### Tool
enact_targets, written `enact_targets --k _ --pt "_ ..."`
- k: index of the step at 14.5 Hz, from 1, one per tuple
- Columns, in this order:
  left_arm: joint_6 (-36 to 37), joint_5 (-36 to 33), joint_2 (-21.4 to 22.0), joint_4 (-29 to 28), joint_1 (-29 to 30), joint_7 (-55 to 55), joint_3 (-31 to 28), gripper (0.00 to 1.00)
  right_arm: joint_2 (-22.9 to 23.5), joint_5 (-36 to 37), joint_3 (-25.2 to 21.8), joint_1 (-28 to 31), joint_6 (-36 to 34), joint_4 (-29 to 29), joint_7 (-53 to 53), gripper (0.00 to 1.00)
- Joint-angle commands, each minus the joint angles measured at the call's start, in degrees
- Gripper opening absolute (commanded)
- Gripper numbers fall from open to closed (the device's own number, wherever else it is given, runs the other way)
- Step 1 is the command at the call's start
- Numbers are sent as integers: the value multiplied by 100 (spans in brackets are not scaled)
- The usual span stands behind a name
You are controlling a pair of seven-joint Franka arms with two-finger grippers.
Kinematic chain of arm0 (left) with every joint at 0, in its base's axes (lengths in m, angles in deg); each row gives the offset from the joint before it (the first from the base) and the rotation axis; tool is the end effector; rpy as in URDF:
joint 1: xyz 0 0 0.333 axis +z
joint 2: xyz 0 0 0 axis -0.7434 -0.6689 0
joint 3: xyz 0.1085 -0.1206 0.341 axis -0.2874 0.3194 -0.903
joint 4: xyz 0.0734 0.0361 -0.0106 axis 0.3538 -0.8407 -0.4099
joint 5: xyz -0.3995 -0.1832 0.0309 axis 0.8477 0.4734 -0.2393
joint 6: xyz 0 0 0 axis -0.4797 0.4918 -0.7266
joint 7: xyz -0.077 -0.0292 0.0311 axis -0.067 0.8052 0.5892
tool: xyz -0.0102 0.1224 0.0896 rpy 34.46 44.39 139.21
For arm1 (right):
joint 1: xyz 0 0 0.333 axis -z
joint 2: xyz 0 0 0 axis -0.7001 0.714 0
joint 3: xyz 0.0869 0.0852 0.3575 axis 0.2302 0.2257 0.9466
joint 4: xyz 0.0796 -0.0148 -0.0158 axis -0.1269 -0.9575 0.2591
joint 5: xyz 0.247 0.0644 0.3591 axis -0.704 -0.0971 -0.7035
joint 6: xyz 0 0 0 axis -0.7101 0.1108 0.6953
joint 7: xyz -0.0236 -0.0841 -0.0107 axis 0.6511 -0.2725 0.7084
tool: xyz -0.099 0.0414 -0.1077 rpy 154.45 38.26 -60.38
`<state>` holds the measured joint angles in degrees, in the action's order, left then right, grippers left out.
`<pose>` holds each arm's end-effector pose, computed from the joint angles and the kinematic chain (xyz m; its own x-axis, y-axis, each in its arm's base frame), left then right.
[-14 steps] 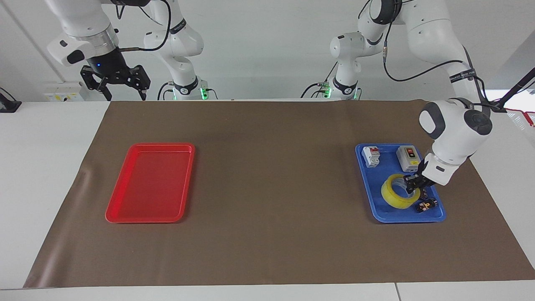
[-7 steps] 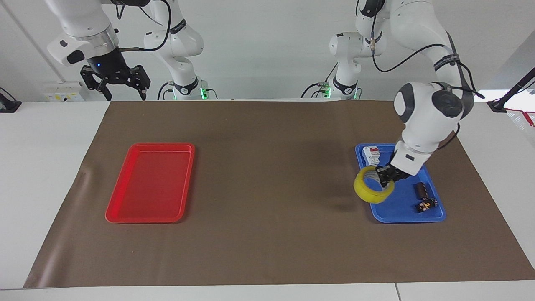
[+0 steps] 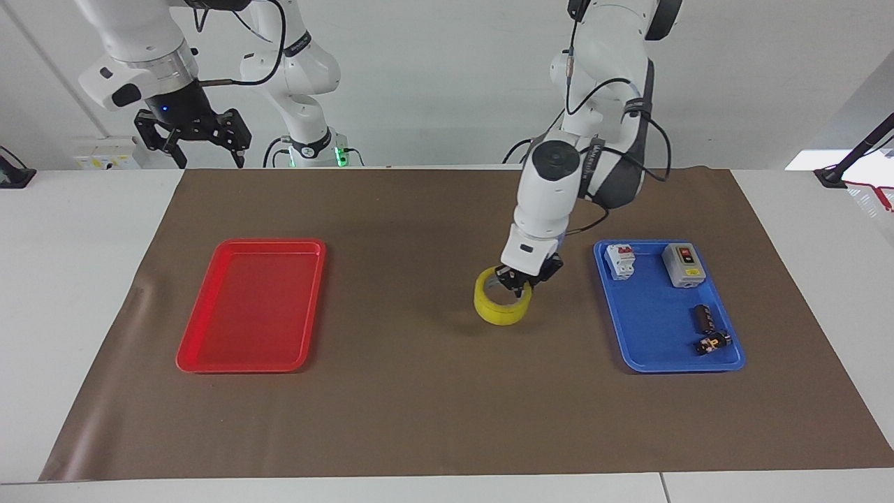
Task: Place and move tape with both arms
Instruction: 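Lift the tape roll with the left gripper and carry it to mid-table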
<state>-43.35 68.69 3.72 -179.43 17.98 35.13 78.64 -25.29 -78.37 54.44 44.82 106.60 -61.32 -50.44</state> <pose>0.6032 -0.4227 0.3778 0.9719 0.2224 0.0773 0.2198 -0.9747 0.0413 0.5503 -0.0002 0.6711 0.9993 0.0235 -0.0277 0.0246 -0.9989 0.0393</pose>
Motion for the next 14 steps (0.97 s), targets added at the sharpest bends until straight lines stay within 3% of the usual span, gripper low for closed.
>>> enact_targets --k 1,10,11,12,13,14 --pt "-499 -160 -340 38 -466 -704 -87 0 -152 -25 29 76 34 -172 59 100" --pt "-984 -160 -491 -331 -846 -855 -69 0 -152 -25 3 76 34 -154 103 100" --pt "-993 -160 -491 -331 -837 -846 -78 23 -169 -33 12 59 43 -189 129 100" --pt "-1019 -160 -500 -305 -837 -837 -78 60 -178 -51 12 33 69 -241 86 100" --pt "-993 -177 -491 -305 -837 -829 -87 87 -178 -51 12 15 87 -242 59 100" --pt "-984 -177 -465 -296 -819 -829 -96 100 -178 -60 20 6 130 -233 59 100"
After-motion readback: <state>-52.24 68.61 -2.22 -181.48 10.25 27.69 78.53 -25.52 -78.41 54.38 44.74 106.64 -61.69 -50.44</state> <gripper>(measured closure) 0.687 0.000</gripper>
